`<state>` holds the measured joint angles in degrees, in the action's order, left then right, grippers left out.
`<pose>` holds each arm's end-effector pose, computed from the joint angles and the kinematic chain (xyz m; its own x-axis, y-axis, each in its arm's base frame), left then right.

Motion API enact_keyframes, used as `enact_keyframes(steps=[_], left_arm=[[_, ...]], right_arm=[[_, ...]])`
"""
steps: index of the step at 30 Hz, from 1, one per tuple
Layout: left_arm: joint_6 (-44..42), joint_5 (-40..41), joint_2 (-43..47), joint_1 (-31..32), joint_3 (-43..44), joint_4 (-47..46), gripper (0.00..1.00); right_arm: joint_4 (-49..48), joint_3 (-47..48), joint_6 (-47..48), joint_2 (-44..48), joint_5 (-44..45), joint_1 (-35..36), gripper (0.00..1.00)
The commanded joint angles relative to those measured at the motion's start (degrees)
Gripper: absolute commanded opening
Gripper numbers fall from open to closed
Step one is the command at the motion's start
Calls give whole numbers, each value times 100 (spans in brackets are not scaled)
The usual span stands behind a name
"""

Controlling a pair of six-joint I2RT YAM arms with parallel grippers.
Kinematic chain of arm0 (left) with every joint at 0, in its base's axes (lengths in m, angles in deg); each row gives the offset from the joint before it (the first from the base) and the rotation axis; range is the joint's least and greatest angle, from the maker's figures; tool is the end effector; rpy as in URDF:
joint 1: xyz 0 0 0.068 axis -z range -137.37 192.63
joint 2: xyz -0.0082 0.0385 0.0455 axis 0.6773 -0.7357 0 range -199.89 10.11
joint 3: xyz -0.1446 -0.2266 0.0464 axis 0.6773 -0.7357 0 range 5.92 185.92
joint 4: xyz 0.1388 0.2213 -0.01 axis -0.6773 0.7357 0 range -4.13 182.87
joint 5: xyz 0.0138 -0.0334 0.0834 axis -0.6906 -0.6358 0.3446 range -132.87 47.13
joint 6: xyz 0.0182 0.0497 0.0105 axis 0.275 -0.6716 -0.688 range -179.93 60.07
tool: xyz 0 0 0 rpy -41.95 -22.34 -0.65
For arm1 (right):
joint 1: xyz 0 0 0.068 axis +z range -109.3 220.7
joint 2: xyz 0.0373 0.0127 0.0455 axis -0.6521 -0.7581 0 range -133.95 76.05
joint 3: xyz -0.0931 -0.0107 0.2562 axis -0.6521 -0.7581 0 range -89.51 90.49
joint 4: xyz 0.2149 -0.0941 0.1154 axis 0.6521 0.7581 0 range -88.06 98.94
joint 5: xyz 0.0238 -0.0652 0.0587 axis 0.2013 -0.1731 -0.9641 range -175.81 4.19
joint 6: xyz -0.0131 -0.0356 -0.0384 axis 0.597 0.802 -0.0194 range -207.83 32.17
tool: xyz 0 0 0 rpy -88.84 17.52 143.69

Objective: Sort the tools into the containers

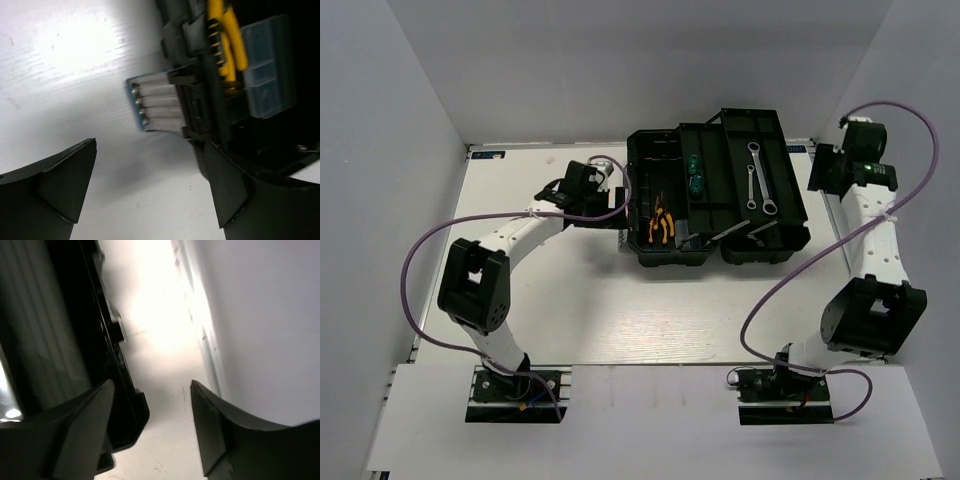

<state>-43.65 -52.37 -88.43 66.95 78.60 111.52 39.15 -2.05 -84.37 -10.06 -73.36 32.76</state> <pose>0.3382 -0.1592 0.2362 -0.8247 0.0693 -0.5613 0.2798 0.9125 -0.2984 0.3295 -0.0537 0.3789 -0.5977 0.0238 -0.8014 0.2723 0.9462 -0.1750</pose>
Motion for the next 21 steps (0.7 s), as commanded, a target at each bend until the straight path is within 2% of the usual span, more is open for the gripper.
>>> enact_keyframes(steps=[1,4,7,16,20,21], left_arm=[[-89,-236,748,73,114,-480,98],[-89,-612,749,73,53,-701,98],[-89,-878,565,73,53,-842,98],[-36,-993,-348,73,518,-895,98],[-36,-940,-709,73,746,-781,98],[-36,-940,-762,126,825,-781,98]], right_arm=[[93,-220,-83,-99,-1468,-426,70],[154,-405,-48,-485,-2304,-866,74],[76,-581,-13,-801,-2763,-1086,76],[-337,-713,154,-1532,-3626,-1244,77],[-329,-730,198,-1822,-4126,-1201,71],[-329,-748,233,-1848,-4145,-1218,66]])
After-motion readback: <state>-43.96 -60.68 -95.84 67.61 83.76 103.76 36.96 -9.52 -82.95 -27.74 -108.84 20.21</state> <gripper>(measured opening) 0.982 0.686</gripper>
